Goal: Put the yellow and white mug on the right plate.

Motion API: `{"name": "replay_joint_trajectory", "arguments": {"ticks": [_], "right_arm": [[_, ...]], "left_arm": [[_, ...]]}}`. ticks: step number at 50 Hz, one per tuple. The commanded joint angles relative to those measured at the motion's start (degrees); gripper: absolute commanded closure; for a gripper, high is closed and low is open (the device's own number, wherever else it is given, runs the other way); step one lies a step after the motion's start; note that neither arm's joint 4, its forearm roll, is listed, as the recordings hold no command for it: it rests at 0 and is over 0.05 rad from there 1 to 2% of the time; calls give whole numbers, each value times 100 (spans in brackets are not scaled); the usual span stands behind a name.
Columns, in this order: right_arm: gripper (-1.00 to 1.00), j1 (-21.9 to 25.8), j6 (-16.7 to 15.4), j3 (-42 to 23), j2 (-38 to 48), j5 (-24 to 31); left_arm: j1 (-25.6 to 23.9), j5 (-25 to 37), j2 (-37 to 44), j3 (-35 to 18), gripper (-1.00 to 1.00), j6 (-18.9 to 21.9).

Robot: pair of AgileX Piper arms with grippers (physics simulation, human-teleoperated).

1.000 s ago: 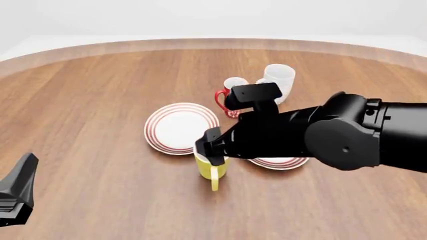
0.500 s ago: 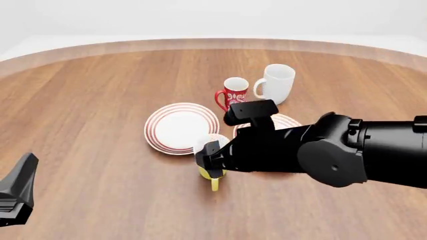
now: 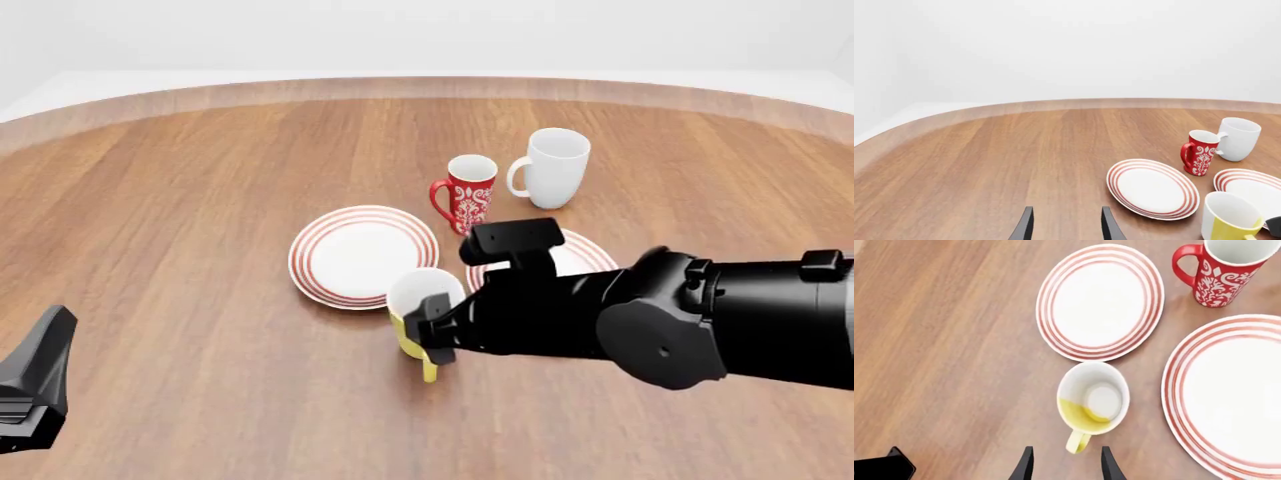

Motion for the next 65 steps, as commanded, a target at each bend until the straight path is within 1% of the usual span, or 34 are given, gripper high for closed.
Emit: {"name": "replay_joint_trajectory", "arguments": {"ticks": [1, 15, 16, 18, 20, 27, 38, 40, 44, 45, 51, 53, 65], "right_arm": [[-100, -43, 69, 156, 119, -230], [-100, 1, 192, 293, 311, -508], [-100, -1, 197, 255, 289, -448], [-100, 24, 217, 299, 362, -554], [-100, 33, 228, 257, 348, -497], [-100, 60, 278, 366, 483, -711], [-100, 40, 294, 334, 533, -705], [-100, 53, 316, 401, 613, -847], [-100, 93, 365, 414, 664, -881], [-100, 89, 374, 446, 728, -967], [-100, 87, 385, 399, 743, -932], [-100, 91, 398, 434, 832, -1049], [-100, 123, 450, 412, 1016, -1185]], "left_arm": [[0, 0, 0, 0, -100, 0], [0, 0, 0, 0, -100, 0], [0, 0, 0, 0, -100, 0], [0, 0, 0, 0, -100, 0], [0, 0, 0, 0, -100, 0], [0, 0, 0, 0, -100, 0], [0, 0, 0, 0, -100, 0], [0, 0, 0, 0, -100, 0], [0, 0, 0, 0, -100, 0], [0, 0, 0, 0, -100, 0], [0, 0, 0, 0, -100, 0], [0, 0, 0, 0, -100, 0], [0, 0, 0, 0, -100, 0]]}}
